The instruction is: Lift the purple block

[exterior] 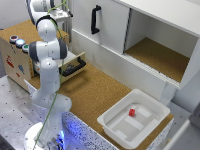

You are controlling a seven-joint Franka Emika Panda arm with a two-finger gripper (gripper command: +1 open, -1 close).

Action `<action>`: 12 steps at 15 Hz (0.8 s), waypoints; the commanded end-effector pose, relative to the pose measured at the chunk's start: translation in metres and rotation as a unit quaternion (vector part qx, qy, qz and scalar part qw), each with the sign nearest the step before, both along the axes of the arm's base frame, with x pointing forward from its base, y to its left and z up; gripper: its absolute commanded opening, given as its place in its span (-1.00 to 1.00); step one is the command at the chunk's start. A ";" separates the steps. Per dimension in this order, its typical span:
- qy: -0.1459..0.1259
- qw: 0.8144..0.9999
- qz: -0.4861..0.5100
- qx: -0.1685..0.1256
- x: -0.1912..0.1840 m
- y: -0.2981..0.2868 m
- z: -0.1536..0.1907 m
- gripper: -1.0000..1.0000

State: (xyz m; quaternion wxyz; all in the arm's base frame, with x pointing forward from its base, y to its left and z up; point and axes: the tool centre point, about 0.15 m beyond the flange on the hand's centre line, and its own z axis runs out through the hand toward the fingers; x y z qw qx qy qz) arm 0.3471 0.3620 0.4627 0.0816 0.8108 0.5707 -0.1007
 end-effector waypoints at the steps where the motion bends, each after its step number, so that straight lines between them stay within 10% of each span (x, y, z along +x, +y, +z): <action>1: -0.028 0.998 0.019 0.061 -0.024 -0.067 -0.050 -1.00; 12: -0.030 0.992 0.036 0.121 -0.054 -0.106 -0.089 -1.00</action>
